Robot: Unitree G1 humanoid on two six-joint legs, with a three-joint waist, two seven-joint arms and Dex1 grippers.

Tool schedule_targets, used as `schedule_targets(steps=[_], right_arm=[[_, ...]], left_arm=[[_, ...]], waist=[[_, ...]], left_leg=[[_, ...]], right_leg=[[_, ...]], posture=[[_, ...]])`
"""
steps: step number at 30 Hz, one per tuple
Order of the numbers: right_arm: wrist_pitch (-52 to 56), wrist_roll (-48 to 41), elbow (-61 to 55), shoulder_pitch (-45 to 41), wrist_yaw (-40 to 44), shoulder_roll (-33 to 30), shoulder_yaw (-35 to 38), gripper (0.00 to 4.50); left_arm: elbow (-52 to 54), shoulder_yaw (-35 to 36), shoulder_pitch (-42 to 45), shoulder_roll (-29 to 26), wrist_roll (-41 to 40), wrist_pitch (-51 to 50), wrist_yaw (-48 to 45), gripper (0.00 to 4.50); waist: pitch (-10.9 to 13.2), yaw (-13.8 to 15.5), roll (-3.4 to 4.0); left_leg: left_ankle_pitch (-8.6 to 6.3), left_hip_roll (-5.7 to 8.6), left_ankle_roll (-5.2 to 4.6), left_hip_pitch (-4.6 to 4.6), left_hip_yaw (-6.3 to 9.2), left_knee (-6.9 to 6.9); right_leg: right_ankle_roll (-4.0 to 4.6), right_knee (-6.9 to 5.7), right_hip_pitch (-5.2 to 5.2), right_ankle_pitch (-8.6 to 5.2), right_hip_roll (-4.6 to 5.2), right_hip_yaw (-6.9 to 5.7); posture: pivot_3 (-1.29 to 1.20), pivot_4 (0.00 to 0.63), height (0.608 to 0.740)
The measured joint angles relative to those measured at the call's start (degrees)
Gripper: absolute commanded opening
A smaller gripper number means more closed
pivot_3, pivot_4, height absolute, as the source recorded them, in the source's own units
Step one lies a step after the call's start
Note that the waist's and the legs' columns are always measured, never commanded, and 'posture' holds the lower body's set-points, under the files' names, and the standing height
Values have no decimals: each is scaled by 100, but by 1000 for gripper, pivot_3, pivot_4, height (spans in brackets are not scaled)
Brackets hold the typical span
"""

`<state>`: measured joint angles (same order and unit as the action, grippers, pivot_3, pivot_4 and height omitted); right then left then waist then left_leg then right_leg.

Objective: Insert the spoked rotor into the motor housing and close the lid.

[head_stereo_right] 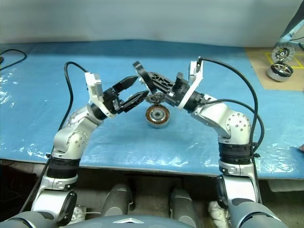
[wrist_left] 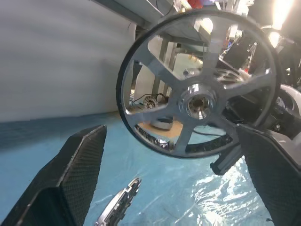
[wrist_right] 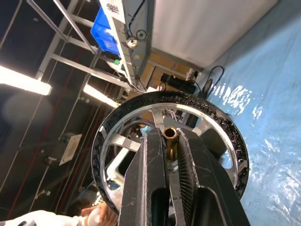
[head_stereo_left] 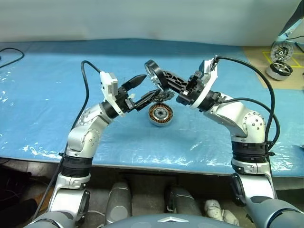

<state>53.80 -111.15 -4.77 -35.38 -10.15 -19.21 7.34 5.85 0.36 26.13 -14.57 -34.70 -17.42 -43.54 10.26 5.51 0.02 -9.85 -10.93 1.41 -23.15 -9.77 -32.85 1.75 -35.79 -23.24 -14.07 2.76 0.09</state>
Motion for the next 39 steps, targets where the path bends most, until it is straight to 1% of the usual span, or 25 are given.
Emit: schedule_targets(steps=[4, 8, 14, 17, 19, 23, 33, 39], right_arm=[[-4, -16, -1, 0, 18, -3, -10, 0], [-4, -17, -22, 0, 47, -35, -31, 0], [2, -19, -30, -1, 139, -98, -56, 0], [38, -19, -30, -1, 158, -124, -105, 0], [46, -19, -28, -3, 165, -167, -133, 0], [49, -19, -27, -24, 184, -183, -163, 0], [59, -19, -26, -47, 235, -273, -207, 0], [62, -20, -24, -60, 259, -326, -229, 0]], left_arm=[[-74, 19, -1, -16, 71, 13, 1, 4456], [-13, 120, 0, -80, -43, -123, 28, 4456], [849, 302, -49, -414, -635, -688, 14, 4456], [957, 308, -193, -476, -739, -836, 28, 3904], [962, 327, -239, -520, -817, -917, 28, 3234], [962, 271, -309, -564, -660, -849, 6, 3234], [1035, 223, -312, -259, -724, -852, 47, 3234], [1061, 312, -174, -262, -821, -793, 40, 3234]], waist=[[0, 3, 0], [0, 1, 0], [0, 2, 0], [0, 2, 0], [0, 3, 0], [0, 3, 0], [0, 3, 0], [0, 3, -1]], left_leg=[[0, 1, 0, -3, 1, -4], [0, 0, 0, -3, 2, -6], [0, 1, 0, -3, 3, -7], [0, 0, 0, -2, 3, -11], [0, 0, 0, -3, 3, -13], [0, 1, 0, -3, 3, -15], [0, 0, 0, -3, 3, -15], [0, 1, 0, -3, 3, -15]], right_leg=[[0, 0, 0, 0, 1, 0], [0, -3, 0, 1, 0, -1], [0, -4, 1, 0, 1, -1], [0, -8, 1, 0, 0, -1], [0, -8, 1, 0, 0, -1], [0, -6, 2, 0, 1, 0], [0, -8, 2, 0, 1, -1], [0, -7, 3, 1, 1, 0]], posture=[[0, 150, 740], [0, 150, 740], [0, 150, 740], [0, 150, 740], [0, 150, 740], [0, 150, 740], [0, 150, 740], [0, 150, 740]])
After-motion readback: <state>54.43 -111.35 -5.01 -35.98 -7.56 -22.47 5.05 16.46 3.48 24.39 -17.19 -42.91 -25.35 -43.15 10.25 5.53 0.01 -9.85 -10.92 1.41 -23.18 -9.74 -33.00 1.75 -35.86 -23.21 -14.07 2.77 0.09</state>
